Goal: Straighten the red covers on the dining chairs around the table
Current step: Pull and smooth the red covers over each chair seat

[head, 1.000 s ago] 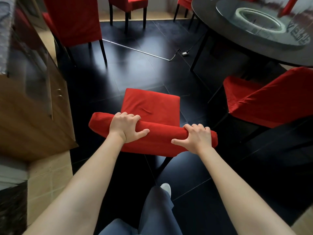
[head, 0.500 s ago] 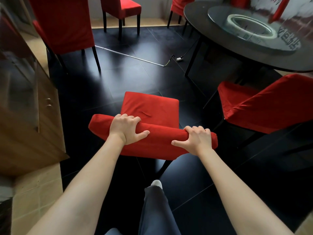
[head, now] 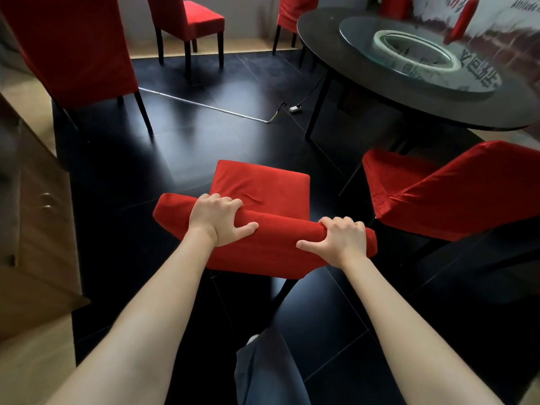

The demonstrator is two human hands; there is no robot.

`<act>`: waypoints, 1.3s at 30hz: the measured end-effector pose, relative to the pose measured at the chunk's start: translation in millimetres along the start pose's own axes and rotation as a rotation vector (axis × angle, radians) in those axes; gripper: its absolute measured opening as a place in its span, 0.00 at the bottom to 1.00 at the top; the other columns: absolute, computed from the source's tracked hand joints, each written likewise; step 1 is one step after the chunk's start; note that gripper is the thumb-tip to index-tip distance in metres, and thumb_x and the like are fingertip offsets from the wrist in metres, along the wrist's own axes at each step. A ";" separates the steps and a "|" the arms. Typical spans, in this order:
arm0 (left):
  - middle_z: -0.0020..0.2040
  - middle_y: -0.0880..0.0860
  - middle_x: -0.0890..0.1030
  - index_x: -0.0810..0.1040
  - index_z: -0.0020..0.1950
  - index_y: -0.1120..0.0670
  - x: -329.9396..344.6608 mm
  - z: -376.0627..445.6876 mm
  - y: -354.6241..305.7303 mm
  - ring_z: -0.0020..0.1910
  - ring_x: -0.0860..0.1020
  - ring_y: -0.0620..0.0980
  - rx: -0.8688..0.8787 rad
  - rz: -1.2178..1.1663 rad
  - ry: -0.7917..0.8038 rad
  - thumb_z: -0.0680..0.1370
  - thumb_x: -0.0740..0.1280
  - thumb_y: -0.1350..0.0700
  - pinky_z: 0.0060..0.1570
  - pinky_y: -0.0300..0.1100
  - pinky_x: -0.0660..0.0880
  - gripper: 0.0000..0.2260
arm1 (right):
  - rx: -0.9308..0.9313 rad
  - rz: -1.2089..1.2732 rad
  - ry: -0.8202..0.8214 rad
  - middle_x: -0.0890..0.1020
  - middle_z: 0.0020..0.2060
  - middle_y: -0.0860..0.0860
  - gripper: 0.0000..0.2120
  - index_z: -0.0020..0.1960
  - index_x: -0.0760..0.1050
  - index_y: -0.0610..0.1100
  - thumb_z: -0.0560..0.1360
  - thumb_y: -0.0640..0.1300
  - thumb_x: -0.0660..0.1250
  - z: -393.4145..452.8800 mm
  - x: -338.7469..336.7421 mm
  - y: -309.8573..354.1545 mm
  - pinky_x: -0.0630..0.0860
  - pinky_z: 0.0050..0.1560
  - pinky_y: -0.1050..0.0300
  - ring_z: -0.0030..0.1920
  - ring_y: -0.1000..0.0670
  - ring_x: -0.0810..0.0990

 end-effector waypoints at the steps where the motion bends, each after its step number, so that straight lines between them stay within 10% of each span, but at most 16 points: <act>1: 0.50 0.48 0.82 0.78 0.57 0.48 0.7 8.2 -1.7 0.50 0.78 0.52 0.003 -0.003 -0.003 0.68 0.48 0.27 0.52 0.46 0.68 0.35 | 0.005 0.005 0.000 0.79 0.44 0.53 0.45 0.52 0.77 0.53 0.54 0.83 0.45 6.3 0.4 -3.6 0.65 0.51 0.50 0.50 0.48 0.75; 39: 0.51 0.50 0.82 0.79 0.57 0.48 5.0 78.1 25.0 0.51 0.77 0.54 0.048 0.038 0.043 0.68 0.43 0.26 0.50 0.47 0.68 0.38 | 0.025 0.021 -0.063 0.78 0.41 0.51 0.45 0.48 0.76 0.51 0.55 0.83 0.44 70.9 -2.5 4.2 0.64 0.47 0.51 0.46 0.48 0.74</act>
Point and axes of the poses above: each hand's wrist, its own z-axis towards the middle knuckle, its own x-axis out of the palm, y = z × x, the point moved 8 cm from there along z, towards the middle knuckle
